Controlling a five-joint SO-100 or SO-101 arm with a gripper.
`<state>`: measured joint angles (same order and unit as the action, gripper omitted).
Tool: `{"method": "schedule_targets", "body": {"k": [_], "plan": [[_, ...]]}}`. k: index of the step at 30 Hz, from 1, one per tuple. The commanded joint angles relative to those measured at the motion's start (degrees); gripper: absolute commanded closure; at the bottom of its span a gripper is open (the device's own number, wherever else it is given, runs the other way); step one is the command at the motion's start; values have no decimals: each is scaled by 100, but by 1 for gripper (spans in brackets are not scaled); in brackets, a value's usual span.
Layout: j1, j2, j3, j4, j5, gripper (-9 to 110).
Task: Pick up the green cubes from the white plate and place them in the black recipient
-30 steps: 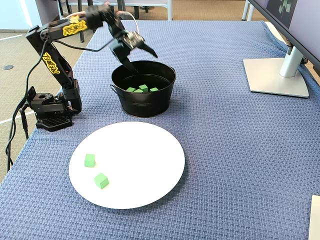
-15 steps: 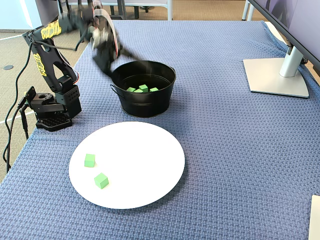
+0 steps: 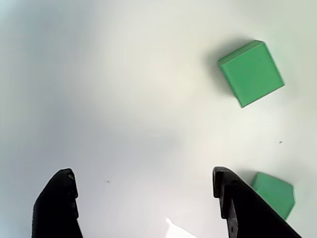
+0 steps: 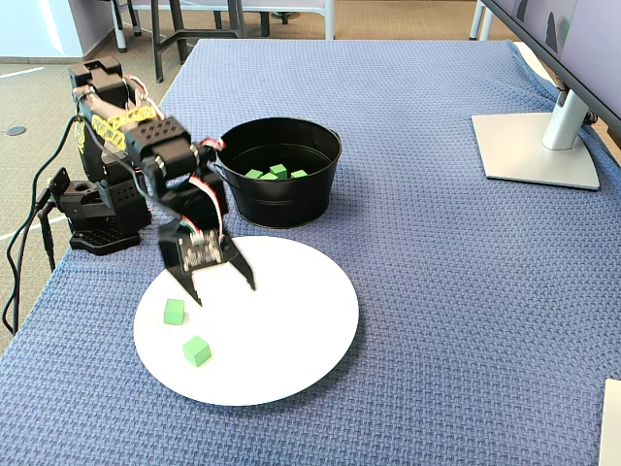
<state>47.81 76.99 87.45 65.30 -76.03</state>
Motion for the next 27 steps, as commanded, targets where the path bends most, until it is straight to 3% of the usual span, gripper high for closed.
{"method": "schedule_targets", "body": {"k": [1,17,27], "plan": [[343,-97,-650,255,-1521,73],[773,-896,-1274,-158,-4078,73],[598,-1011,-1310,-18,-4597,72]]}}
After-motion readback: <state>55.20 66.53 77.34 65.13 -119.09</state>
